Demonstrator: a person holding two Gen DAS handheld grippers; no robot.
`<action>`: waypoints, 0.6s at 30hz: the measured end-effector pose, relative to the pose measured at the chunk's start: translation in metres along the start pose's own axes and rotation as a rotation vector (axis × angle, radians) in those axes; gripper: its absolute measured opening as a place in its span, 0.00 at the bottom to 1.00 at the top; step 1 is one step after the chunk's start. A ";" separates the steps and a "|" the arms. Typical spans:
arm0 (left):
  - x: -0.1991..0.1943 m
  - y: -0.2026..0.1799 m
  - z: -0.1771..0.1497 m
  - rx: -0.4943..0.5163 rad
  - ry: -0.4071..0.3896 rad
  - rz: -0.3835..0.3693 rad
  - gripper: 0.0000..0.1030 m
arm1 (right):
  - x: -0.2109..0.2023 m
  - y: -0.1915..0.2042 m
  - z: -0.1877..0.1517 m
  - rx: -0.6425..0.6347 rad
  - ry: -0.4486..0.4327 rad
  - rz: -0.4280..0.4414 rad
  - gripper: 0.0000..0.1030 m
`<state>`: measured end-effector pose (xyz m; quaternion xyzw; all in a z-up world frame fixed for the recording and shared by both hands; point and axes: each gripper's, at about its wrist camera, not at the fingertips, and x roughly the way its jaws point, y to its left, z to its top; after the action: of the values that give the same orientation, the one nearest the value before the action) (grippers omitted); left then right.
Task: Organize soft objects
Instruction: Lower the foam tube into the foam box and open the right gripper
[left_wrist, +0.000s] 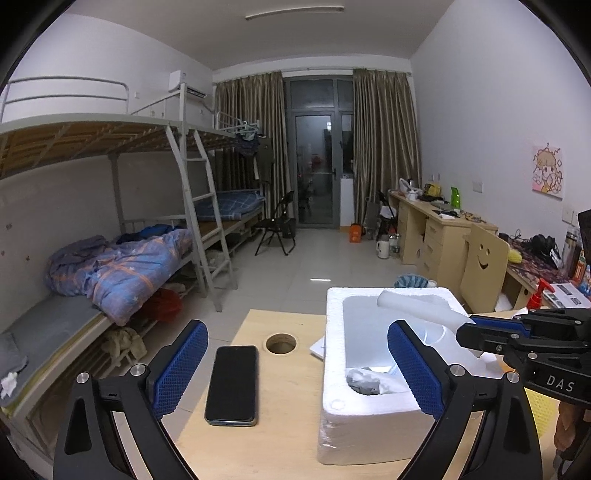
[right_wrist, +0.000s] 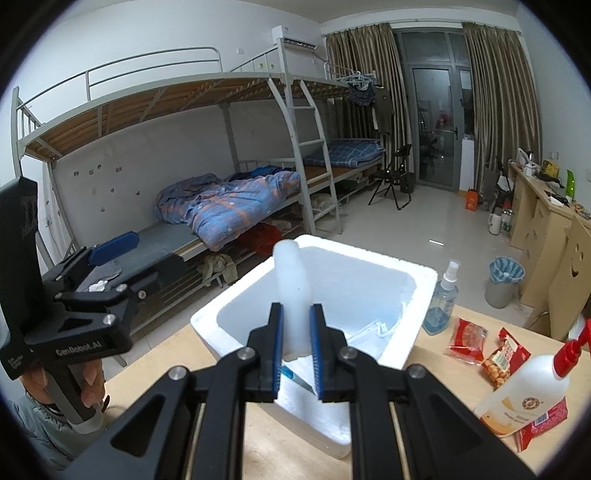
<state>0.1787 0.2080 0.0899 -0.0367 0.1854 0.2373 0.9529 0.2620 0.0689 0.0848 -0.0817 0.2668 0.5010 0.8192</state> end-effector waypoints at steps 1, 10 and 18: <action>0.000 0.001 0.000 -0.001 0.000 0.002 0.95 | 0.000 0.000 -0.001 0.000 0.000 0.002 0.16; 0.001 0.001 -0.001 0.002 0.007 -0.007 0.95 | 0.003 -0.006 0.000 0.018 0.009 -0.017 0.16; -0.001 0.000 0.001 0.001 0.004 -0.008 0.95 | 0.003 -0.011 0.000 0.030 0.013 -0.073 0.33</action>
<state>0.1782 0.2079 0.0908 -0.0373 0.1873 0.2332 0.9535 0.2723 0.0660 0.0817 -0.0824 0.2763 0.4664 0.8363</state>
